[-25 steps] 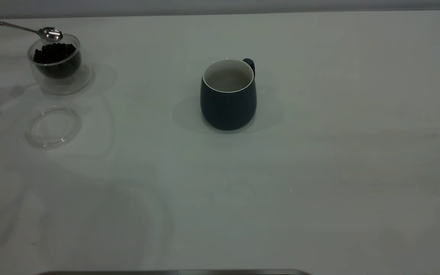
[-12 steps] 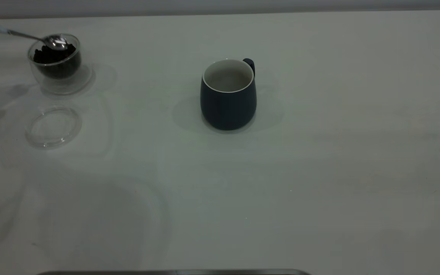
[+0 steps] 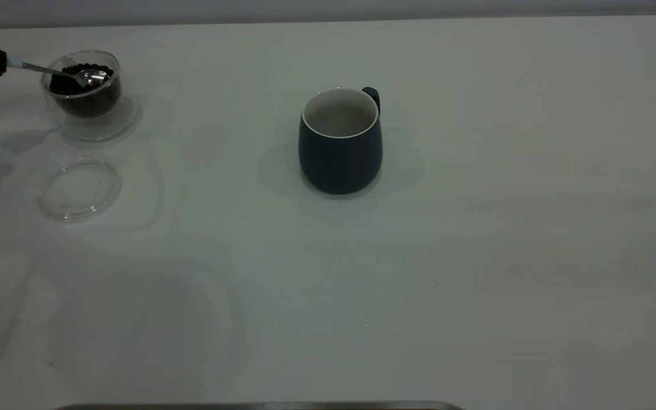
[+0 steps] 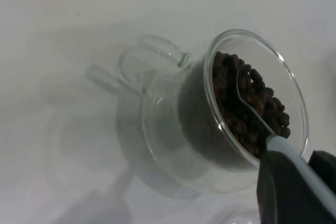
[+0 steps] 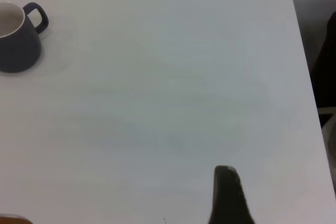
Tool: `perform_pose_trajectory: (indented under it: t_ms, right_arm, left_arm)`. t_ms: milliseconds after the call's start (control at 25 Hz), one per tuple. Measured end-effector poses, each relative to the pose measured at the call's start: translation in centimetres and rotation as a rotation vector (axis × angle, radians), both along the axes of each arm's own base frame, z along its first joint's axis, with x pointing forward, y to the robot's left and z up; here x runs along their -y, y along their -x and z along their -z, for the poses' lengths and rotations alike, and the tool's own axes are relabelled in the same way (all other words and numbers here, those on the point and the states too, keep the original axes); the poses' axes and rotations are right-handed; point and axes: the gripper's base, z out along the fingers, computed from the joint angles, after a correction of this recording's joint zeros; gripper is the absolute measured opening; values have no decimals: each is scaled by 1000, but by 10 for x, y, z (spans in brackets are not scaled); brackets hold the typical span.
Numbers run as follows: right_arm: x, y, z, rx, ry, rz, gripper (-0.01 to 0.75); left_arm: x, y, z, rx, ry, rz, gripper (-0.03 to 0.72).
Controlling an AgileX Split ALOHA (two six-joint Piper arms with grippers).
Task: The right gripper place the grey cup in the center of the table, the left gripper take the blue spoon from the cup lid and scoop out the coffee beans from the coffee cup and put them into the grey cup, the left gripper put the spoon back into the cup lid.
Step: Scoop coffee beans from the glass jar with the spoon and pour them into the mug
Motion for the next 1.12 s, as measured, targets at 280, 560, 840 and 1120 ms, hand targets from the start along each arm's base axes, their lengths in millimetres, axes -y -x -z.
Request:
perform_pose_trajectory:
  t_ms: [280,560,840,1120]
  right_arm:
    - [0,0,0,0,0,0,461]
    - [0,0,0,0,0,0,461]
    - [0,0,0,0,0,0,461]
    - [0,0,0,0,0,0,461]
  left_arm:
    - [0,4,3,-174,65,-74,126]
    - [0,5,4,-305,136,-157,126]
    - [0,-1,-1,-320,239,-254,126]
    - [1,-1,-2,-384,298,-300,126]
